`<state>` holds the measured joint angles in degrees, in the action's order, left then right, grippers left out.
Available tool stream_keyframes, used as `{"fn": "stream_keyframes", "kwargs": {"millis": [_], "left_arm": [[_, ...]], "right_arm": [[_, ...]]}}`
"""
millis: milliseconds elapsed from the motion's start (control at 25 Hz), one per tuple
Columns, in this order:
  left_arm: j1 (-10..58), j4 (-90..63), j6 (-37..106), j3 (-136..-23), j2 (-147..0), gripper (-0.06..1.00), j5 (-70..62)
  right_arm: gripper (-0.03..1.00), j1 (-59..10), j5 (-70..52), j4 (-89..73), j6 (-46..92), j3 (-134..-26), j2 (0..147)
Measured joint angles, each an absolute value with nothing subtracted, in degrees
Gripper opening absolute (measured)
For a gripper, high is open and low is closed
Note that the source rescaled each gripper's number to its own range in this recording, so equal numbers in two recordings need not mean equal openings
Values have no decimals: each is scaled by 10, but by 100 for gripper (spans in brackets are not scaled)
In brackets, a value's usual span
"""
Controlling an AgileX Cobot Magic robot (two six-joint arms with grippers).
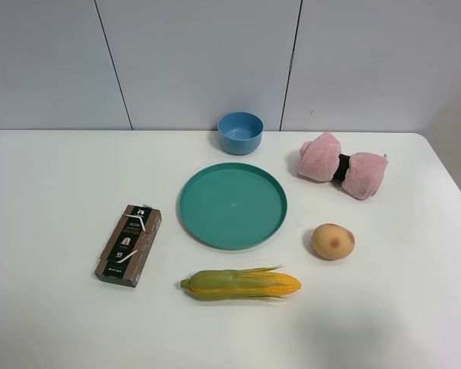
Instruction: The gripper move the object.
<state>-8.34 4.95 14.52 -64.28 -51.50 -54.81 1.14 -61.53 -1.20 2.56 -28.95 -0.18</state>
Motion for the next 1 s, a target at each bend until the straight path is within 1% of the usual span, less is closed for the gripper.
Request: {"fn": "stream_keyframes", "kwargs": {"millis": [160,280,400,600,720,1000], "left_arm": [[-88,36,146,-643,-412,91,-633],[-88,15,123,-619,-324,91,-650],[-88,5,92,-564,-238,91,-651],[-88,0,81,-446,-116,91,-639],[-88,0,80,-392,-68,91,-633],[-88,-18,75,-332,-18,91,-626]], "right_arm": [[100,11,-615,-12,26,-290,-2],[100,11,-615,-12,26,-290,-2],[100,11,-615,-12,26,-290,-2],[100,11,-615,-12,26,-290,-2],[100,11,-615,-12,26,-290,-2],[100,11,-615,-12,26,-290,-2]]}}
